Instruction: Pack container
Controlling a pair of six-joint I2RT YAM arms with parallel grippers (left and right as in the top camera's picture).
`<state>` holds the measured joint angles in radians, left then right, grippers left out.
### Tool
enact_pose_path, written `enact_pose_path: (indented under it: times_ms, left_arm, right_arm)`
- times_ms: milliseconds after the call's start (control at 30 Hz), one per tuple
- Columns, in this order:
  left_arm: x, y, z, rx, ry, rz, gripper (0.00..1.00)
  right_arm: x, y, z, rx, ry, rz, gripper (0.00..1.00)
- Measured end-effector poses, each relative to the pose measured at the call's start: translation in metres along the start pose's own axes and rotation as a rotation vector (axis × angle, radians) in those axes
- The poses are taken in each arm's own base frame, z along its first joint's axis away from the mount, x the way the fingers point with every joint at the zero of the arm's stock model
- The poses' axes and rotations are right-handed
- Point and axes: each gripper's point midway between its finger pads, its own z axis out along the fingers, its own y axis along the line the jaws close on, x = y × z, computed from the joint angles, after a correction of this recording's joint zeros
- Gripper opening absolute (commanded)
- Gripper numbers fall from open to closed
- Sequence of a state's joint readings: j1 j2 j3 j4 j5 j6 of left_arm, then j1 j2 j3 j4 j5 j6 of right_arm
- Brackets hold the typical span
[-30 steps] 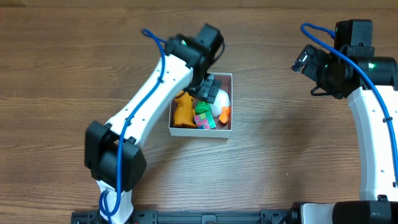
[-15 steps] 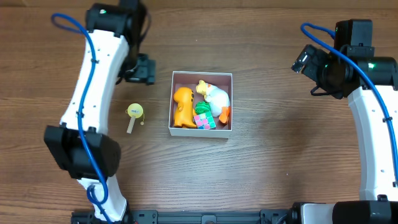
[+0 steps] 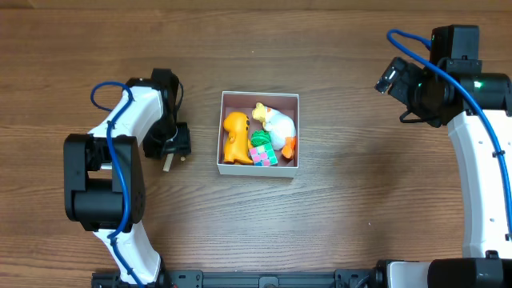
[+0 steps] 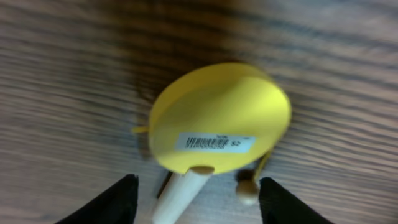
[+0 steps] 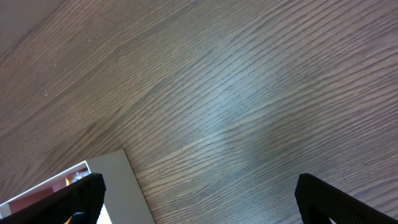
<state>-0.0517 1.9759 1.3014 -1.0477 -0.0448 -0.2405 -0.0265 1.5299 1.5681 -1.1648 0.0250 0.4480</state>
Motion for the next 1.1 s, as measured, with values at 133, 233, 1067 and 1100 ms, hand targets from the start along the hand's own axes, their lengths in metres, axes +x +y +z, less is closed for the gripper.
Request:
enact_pose_path:
  times_ms: [133, 233, 1067, 1100]
  left_arm:
    - [0.01, 0.0, 0.011, 0.009, 0.015, 0.005, 0.47]
    - [0.01, -0.002, 0.012, 0.023, -0.011, 0.012, 0.33]
    - [0.008, -0.085, -0.22, 0.336, -0.391, 0.212, 0.24]
    - [0.016, -0.105, -0.226, 0.369, -0.404, 0.267, 0.25]
  right_arm:
    - [0.0, 0.0, 0.0, 0.0, 0.0, 0.0, 1.0]
    - [0.0, 0.0, 0.0, 0.0, 0.0, 0.0, 1.0]
    - [0.0, 0.0, 0.0, 0.0, 0.0, 0.0, 1.0]
    - [0.0, 0.0, 0.0, 0.0, 0.0, 0.0, 1.0]
